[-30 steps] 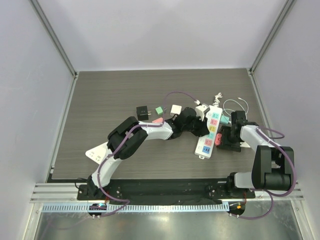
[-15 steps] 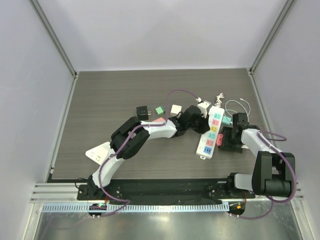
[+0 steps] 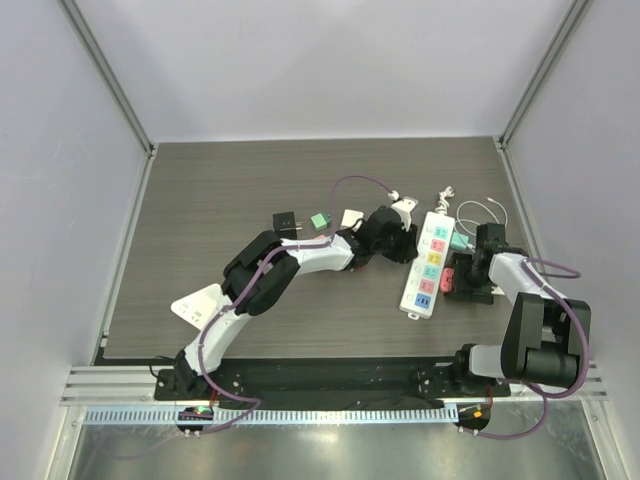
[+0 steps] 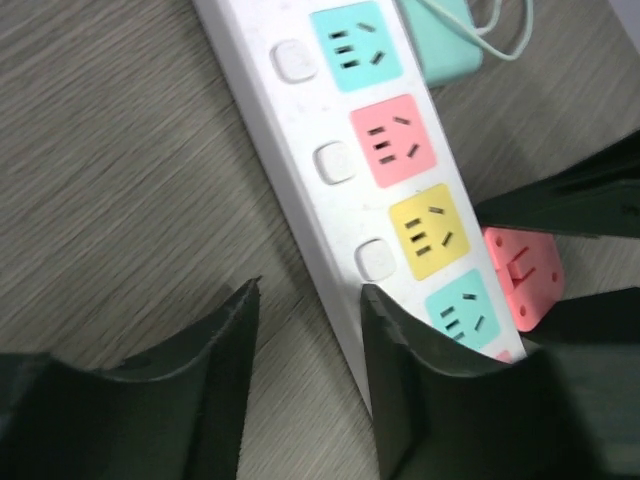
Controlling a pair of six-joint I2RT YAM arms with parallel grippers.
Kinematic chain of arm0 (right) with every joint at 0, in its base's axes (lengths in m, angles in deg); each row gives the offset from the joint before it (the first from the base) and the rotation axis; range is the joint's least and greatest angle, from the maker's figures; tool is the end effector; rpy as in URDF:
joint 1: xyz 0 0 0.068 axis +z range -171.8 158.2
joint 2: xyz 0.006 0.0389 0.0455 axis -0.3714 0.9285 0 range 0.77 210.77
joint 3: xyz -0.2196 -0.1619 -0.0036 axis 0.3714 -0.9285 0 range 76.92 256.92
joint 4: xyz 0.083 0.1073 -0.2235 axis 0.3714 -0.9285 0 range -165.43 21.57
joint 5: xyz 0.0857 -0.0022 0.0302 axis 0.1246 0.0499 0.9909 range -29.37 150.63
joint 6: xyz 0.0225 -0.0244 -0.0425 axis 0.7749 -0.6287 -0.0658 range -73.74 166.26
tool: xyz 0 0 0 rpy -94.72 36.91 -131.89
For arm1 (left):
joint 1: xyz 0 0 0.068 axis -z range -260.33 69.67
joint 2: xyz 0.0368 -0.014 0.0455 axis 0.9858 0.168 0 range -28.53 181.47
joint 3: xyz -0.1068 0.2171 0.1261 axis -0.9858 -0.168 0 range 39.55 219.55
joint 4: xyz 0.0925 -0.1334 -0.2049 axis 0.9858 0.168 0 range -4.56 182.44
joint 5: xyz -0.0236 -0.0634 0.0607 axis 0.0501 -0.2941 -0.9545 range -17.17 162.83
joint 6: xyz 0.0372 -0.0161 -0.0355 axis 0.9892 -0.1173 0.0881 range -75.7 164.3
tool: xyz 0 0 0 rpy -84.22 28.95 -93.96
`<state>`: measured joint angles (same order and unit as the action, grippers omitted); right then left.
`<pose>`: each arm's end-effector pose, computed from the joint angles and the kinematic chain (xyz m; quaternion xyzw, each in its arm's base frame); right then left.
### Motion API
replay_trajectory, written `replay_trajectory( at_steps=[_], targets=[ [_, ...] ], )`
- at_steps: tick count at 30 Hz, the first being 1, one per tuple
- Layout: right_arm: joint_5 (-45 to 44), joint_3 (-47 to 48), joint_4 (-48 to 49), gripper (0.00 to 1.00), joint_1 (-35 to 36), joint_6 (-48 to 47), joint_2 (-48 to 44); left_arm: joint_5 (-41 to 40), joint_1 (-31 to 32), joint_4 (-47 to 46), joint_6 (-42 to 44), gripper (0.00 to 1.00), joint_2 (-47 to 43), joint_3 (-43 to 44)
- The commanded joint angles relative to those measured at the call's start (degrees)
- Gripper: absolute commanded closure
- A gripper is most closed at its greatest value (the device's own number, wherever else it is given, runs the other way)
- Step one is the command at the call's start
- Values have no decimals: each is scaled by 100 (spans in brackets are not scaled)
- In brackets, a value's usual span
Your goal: Pull the plug off the socket
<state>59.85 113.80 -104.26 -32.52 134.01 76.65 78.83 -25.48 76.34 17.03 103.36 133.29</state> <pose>0.2086 -0.0399 0.1563 0.7513 0.6466 0.0769 0.1076 0.2972 -0.4286 0.1527 0.2309 0.8295 -0.3667 0.3522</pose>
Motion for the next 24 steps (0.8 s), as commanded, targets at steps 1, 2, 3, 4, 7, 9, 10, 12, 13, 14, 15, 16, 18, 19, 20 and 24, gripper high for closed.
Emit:
replay_trajectory(
  at_steps=[1,2,3,4,7,9,10,12,13,14,15,16,18,19,20,24],
  targets=[
    [-239,12,-196,99,-44,-346,15,-160,-45,892,423,50,-146,196],
    [-230,-14,-196,99,-44,-363,-2,-152,-36,1049,467,45,-138,259],
    [-213,-49,-178,99,-44,-381,-29,-160,-36,1094,511,40,-120,329],
    [-178,-67,-170,99,-35,-407,-90,-152,-18,1165,547,33,-85,443],
    [-142,-129,-126,99,0,-425,-204,-274,69,1305,599,25,134,759],
    [-116,-155,-117,99,35,-442,-266,-415,131,1332,600,24,248,900],
    [-107,-155,-117,99,44,-460,-275,-555,192,1341,617,22,284,1058],
    [-81,-181,-108,99,44,-469,-284,-844,263,1367,661,21,319,1182],
    [-46,-190,-99,99,52,-460,-284,-942,324,1367,679,19,337,1278],
    [-19,-190,-90,99,53,-477,-284,-995,342,1367,661,18,337,1331],
    [-10,-190,-64,99,53,-469,-267,-1065,360,1367,626,18,354,1358],
    [7,-182,-55,99,61,-469,-258,-1127,386,1376,600,14,389,1419],
    [16,-164,-20,99,70,-469,-240,-1241,412,1359,539,13,468,1507],
    [7,-164,-11,99,96,-469,-231,-1259,430,1367,512,12,547,1612],
    [-1,-164,15,99,96,-469,-214,-1268,439,1367,486,12,583,1656],
    [218,-173,76,99,114,-469,-152,-1373,509,1490,354,12,811,1964]
  ],
)
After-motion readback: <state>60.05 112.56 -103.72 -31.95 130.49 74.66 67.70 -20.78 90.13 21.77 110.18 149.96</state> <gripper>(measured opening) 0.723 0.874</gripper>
